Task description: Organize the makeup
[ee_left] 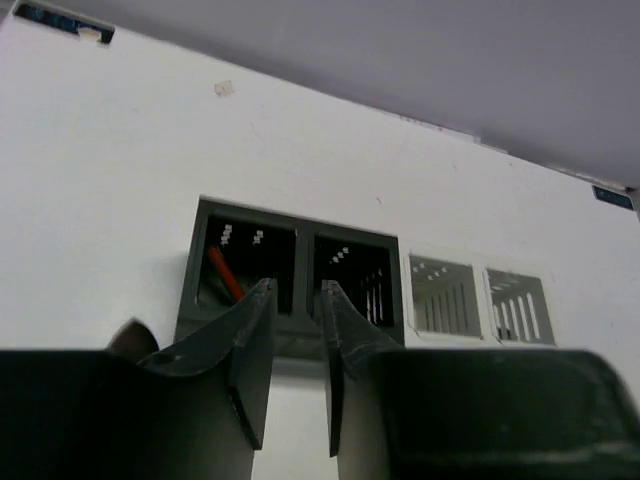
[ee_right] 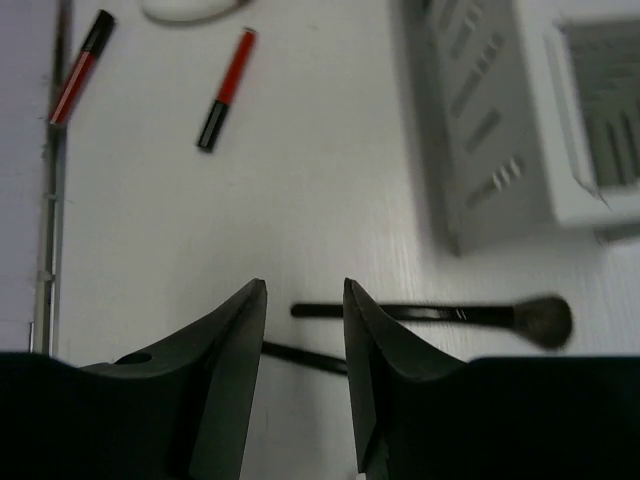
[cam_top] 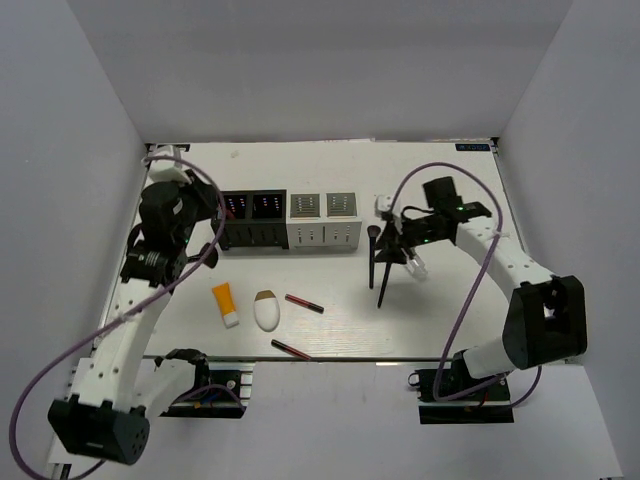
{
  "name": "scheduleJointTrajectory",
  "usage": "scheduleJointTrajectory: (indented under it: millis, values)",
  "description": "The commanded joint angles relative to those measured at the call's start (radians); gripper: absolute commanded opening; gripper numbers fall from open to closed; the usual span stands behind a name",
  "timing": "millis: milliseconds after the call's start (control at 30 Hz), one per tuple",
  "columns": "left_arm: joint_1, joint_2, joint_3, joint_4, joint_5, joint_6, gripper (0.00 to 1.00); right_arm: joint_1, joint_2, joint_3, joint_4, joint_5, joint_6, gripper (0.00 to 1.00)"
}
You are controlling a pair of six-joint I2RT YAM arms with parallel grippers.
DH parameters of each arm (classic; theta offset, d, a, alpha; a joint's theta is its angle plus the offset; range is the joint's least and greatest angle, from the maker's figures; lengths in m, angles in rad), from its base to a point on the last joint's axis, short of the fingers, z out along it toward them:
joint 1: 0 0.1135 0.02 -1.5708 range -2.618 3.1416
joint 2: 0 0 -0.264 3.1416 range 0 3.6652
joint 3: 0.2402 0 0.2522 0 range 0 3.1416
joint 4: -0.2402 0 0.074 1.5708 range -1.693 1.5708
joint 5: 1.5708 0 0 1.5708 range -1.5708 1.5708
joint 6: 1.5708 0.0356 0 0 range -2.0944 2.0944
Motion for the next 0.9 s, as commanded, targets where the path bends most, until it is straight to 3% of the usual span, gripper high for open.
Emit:
scheduleJointTrajectory:
  millis: [0, 67, 100, 200, 400, 867]
  values:
    - [-0.003, -0.135, -0.086, -0.209, 0.003, -0.118, 0.38, 0.153, -0.020, -0.027, 0.096, 0.046, 0.084, 0.43]
    - [-0.003, -0.236, -0.129, -0.252, 0.002, -0.185, 0.47, 0.278, 0.004, -0.049, 0.171, 0.138, 0.180, 0.48]
    - [-0.003, -0.264, -0.164, -0.291, 0.002, -0.199, 0.57, 0.310, 0.018, -0.049, 0.229, 0.173, 0.212, 0.54]
    - [-0.003, -0.371, -0.201, -0.379, -0.009, -0.259, 0.62, 0.428, 0.093, -0.012, 0.283, 0.288, 0.303, 0.61]
    - [-0.003, -0.505, -0.224, -0.525, -0.017, -0.314, 0.65, 0.615, 0.217, 0.037, 0.357, 0.485, 0.426, 0.65]
    - [0.006, -0.603, -0.259, -0.685, 0.054, -0.383, 0.69, 0.781, 0.461, 0.229, 0.370, 0.634, 0.631, 0.66]
